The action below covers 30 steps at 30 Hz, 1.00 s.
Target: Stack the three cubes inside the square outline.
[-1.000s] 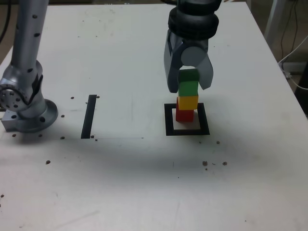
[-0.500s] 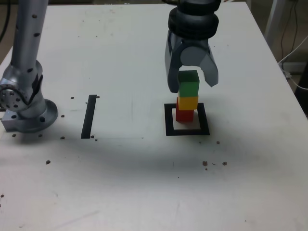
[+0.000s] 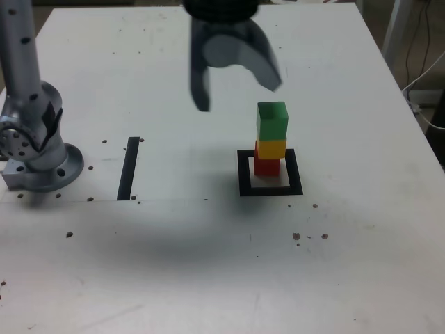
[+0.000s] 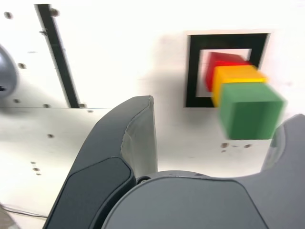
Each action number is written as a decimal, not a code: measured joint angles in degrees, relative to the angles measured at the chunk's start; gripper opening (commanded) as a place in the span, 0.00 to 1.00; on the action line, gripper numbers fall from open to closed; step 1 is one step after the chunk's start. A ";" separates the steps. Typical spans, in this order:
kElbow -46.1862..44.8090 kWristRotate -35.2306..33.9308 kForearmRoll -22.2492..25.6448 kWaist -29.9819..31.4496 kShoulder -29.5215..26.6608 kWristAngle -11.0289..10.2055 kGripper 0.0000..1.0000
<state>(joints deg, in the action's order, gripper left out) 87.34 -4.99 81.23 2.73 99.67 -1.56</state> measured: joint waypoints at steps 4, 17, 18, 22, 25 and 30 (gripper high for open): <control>-6.58 0.62 -0.64 0.00 -5.84 -1.18 0.99; -26.33 0.77 -3.76 0.00 -15.60 -1.17 0.99; -27.69 0.77 -4.73 0.00 -15.60 -1.09 0.99; -31.46 0.78 -8.85 0.00 -15.59 -0.69 0.99; -35.63 0.95 -12.22 -0.06 -15.76 -0.45 0.99; -42.63 1.69 -17.38 -0.71 -16.58 -0.31 0.99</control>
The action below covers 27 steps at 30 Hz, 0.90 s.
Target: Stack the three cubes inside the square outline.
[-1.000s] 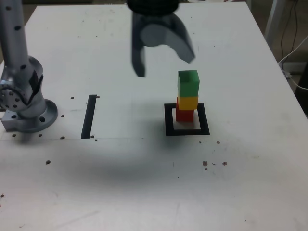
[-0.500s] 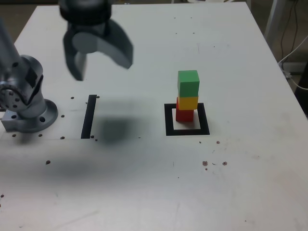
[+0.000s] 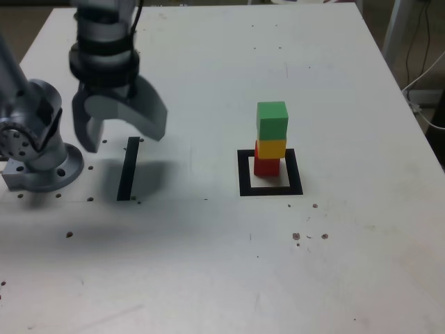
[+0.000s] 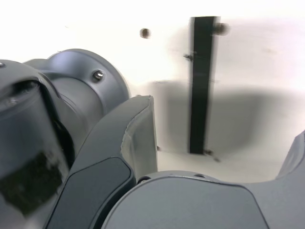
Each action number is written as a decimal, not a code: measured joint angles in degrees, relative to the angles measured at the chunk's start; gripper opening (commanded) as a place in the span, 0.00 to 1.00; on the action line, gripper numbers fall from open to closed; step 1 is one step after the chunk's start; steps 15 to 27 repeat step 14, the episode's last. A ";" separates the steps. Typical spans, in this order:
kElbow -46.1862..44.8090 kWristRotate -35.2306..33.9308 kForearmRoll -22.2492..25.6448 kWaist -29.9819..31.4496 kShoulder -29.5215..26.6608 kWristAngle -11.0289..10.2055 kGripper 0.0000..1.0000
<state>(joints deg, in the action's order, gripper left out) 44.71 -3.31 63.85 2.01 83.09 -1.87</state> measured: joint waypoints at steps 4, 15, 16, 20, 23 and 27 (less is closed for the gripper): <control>-1.97 0.27 -1.50 -0.10 -0.32 0.00 0.99; -6.24 0.40 -6.32 -0.11 -1.90 -1.11 0.99; -6.24 0.40 -6.32 -0.11 -1.90 -1.11 0.99; -6.24 0.40 -6.32 -0.11 -1.90 -1.11 0.99; -6.24 0.40 -6.32 -0.11 -1.90 -1.11 0.99; -6.24 0.40 -6.32 -0.11 -1.90 -1.11 0.99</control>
